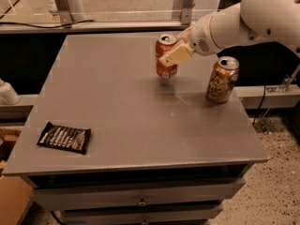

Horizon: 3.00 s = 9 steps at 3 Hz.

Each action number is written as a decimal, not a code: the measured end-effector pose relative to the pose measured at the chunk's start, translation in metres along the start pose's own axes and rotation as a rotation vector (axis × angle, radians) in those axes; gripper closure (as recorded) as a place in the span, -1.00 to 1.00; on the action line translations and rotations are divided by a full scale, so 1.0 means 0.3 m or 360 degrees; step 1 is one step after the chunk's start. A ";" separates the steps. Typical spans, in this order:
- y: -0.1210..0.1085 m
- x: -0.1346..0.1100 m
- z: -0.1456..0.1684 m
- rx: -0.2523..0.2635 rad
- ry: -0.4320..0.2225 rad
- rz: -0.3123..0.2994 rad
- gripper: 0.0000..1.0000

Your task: Move coke can near orange can

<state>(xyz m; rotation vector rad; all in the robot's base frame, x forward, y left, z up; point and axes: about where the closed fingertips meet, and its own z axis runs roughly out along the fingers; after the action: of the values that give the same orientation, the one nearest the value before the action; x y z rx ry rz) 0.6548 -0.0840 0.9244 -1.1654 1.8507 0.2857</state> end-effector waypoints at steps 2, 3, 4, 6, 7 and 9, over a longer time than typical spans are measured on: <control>-0.060 0.065 -0.047 -0.0003 0.0054 -0.0031 1.00; -0.077 0.096 -0.069 -0.0036 0.0106 -0.0074 1.00; -0.081 0.116 -0.077 -0.0079 0.0184 -0.0125 1.00; -0.066 0.146 -0.052 -0.0173 0.0325 -0.0200 1.00; -0.054 0.169 -0.043 -0.0210 0.0358 -0.0223 1.00; -0.049 0.187 -0.044 -0.0251 0.0371 -0.0261 1.00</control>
Offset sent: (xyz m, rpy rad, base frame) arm 0.0050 -0.0551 -0.0035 -0.0651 0.0168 0.0021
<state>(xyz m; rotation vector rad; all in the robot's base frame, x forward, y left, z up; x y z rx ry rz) 0.6510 -0.1335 0.8916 -1.5038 1.9451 0.2123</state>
